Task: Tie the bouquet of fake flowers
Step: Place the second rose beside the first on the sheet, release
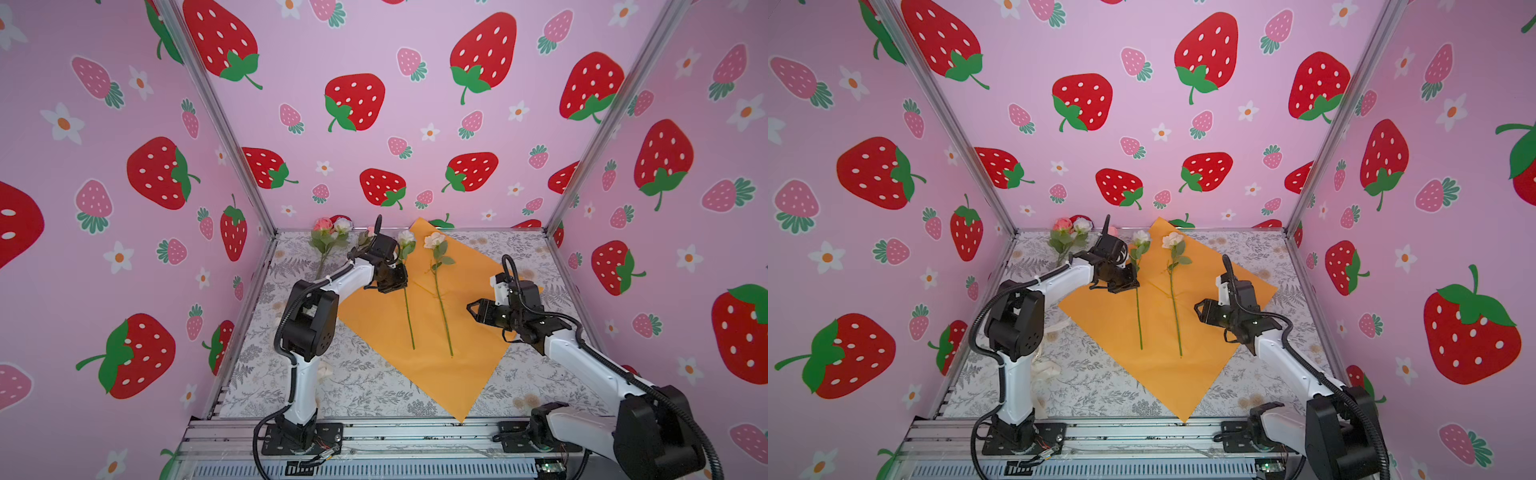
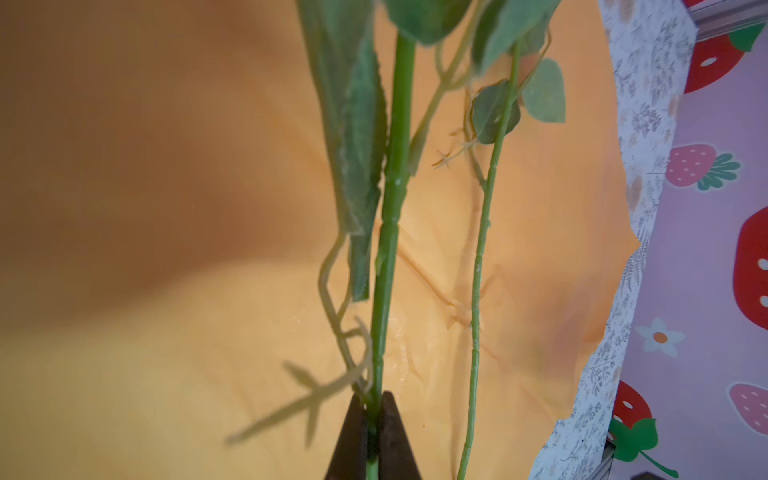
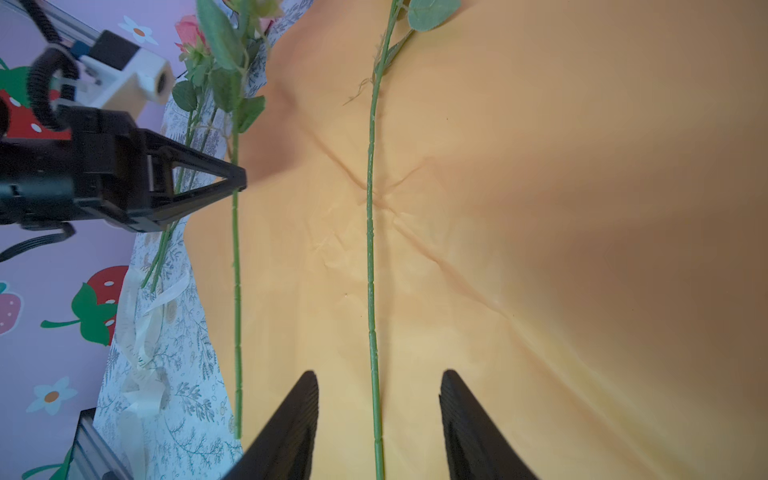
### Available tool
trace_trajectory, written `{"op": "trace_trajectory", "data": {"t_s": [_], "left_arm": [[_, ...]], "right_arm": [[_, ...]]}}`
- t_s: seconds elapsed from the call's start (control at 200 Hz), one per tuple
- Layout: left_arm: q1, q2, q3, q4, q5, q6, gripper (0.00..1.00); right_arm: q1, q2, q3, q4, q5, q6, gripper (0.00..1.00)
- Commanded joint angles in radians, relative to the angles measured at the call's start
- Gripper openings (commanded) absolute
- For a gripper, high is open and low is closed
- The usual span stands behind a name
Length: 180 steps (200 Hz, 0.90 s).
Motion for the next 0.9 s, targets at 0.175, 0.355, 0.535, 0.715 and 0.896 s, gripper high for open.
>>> {"op": "trace_trajectory", "data": {"t_s": [0.175,0.355,0.535,0.715,0.896], "left_arm": [[-0.057,0.128,0.14,0.106,0.034,-0.175,0.0],[-0.07,0.216,0.256,0.054,0.044,-0.147,0.0],[-0.087,0.29,0.351,-0.022,0.036,-0.133,0.01],[-0.101,0.3,0.36,-0.046,0.036,-0.128,0.02],[-0.103,0.272,0.353,-0.096,0.007,-0.085,0.18]], "right_arm": [[-0.002,-0.023,-0.041,-0.002,-0.03,0.026,0.51],[-0.003,-0.007,-0.042,-0.002,-0.042,0.017,0.51],[-0.002,0.003,-0.042,0.0,-0.045,0.014,0.51],[-0.002,0.002,-0.044,-0.001,-0.045,0.012,0.51],[-0.002,0.005,-0.041,-0.001,-0.048,0.01,0.51]]}}
